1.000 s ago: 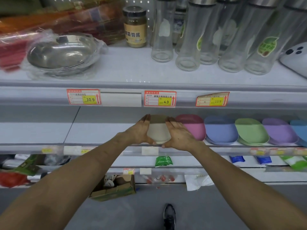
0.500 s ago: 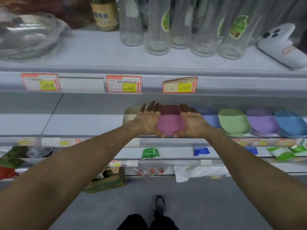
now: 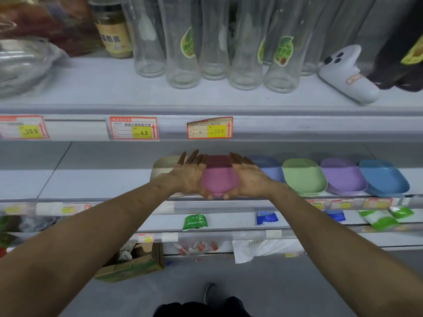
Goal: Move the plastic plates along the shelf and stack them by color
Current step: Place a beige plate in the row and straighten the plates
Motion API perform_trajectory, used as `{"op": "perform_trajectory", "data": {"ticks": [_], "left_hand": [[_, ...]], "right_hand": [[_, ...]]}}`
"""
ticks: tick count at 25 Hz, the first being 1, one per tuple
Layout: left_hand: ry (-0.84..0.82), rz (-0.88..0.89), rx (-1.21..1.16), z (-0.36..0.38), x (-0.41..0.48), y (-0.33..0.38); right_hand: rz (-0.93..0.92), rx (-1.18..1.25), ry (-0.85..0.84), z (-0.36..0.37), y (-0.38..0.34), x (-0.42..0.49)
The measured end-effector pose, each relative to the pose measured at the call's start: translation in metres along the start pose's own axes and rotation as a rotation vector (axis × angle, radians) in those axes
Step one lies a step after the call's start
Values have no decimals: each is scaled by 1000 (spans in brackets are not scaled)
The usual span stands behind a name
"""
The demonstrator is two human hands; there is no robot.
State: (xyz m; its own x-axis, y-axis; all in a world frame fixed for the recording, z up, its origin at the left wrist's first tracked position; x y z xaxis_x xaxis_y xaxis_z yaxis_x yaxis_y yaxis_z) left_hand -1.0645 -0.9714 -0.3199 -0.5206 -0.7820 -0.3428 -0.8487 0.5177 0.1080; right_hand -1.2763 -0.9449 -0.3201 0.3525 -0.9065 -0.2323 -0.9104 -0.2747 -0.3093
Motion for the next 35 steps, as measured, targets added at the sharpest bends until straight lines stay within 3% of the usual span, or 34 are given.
{"op": "perform_trajectory", "data": {"ticks": [4, 8, 15, 23, 26, 31, 35], "left_hand": [[38, 50, 56, -13, 14, 39], [46, 106, -40, -11, 35, 82], [13, 118, -103, -4, 57, 99], [-8, 139, -18, -6, 67, 95], [-3, 164, -20, -19, 71, 107], [79, 248, -55, -31, 93, 157], [74, 310, -24, -25, 109, 195]], "right_hand": [[128, -66, 12, -14, 55, -32], [178, -114, -4, -18, 91, -51], [151, -42, -76, -27, 94, -48], [130, -37, -5, -31, 94, -57], [150, -94, 46, -58, 124, -79], [274, -125, -93, -68, 184, -117], [265, -89, -121, -61, 194, -115]]}}
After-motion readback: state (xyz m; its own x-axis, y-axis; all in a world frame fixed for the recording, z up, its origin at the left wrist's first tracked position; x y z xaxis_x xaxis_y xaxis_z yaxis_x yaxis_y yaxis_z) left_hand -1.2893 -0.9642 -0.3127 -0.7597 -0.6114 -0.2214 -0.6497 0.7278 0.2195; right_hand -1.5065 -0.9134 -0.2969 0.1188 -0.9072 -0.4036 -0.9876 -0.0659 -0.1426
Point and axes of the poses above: each hand's wrist, its own x-axis towards the middle knuckle, its own z-axis out of the palm, y = z × x, the point moved 3 cm from there along x, towards the middle knuckle, and after that the axes turned 3 degrees about z, right-handed, at the moved point
